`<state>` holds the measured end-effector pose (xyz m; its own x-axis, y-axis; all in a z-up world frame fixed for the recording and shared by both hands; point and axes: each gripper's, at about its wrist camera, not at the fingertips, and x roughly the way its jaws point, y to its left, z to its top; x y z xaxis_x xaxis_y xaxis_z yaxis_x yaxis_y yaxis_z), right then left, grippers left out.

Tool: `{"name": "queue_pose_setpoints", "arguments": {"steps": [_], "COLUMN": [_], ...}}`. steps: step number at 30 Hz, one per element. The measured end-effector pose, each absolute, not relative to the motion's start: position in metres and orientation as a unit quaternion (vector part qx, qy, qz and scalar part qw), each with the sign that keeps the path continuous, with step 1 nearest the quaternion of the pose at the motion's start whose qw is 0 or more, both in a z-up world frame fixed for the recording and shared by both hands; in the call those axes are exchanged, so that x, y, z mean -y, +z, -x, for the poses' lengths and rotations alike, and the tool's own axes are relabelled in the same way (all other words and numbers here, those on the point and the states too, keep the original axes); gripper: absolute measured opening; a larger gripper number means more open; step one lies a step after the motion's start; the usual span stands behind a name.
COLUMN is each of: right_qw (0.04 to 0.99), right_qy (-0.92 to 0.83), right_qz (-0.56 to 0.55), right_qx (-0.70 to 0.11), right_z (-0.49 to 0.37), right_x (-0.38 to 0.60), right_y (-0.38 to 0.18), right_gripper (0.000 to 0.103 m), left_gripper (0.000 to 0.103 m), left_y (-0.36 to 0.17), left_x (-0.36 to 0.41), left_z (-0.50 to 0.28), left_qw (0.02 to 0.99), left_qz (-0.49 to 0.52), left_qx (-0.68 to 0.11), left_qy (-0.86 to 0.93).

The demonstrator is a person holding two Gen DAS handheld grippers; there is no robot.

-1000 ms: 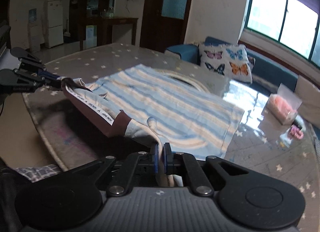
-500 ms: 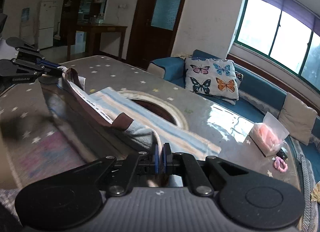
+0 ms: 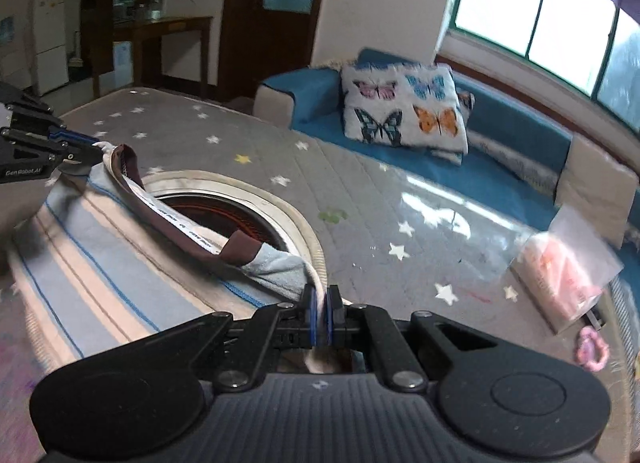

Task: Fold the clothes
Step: 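Lift the hem with both grippers and fold it over toward the brown collar, then open both grippers and press the folded shirt flat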

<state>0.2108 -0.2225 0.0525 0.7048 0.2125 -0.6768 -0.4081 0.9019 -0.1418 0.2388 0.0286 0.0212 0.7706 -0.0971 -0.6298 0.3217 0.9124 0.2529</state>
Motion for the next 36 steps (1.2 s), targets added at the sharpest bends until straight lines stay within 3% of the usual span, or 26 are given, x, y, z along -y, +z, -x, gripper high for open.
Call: {"name": "queue_pose_setpoints", "arguments": {"steps": [6, 7, 9, 12, 20, 36], "right_qw": [0.909, 0.911, 0.917, 0.928, 0.918, 0.913], "right_qy": [0.150, 0.147, 0.135, 0.124, 0.153, 0.116], "right_qz": [0.094, 0.085, 0.066, 0.049, 0.033, 0.001], "right_qx": [-0.376, -0.376, -0.370, -0.348, -0.365, -0.391], "right_z": [-0.247, -0.248, -0.250, -0.246, -0.225, -0.240], "right_x": [0.227, 0.228, 0.233, 0.244, 0.248, 0.258], "right_y": [0.014, 0.012, 0.012, 0.022, 0.031, -0.003], "right_gripper": [0.008, 0.013, 0.018, 0.018, 0.018, 0.016], "left_gripper": [0.015, 0.017, 0.028, 0.039, 0.037, 0.038], "left_y": [-0.011, -0.011, -0.009, 0.000, 0.019, -0.021], "left_x": [-0.033, -0.035, -0.039, -0.043, -0.042, -0.049], "left_z": [-0.269, -0.271, -0.273, -0.267, -0.244, -0.276], "left_qw": [0.915, 0.916, 0.919, 0.925, 0.932, 0.920], "left_qz": [-0.152, -0.147, -0.140, -0.142, -0.117, -0.083], "left_qx": [-0.364, -0.365, -0.362, -0.349, -0.334, -0.378], "left_qy": [-0.084, -0.079, -0.069, -0.055, -0.082, -0.066]}}
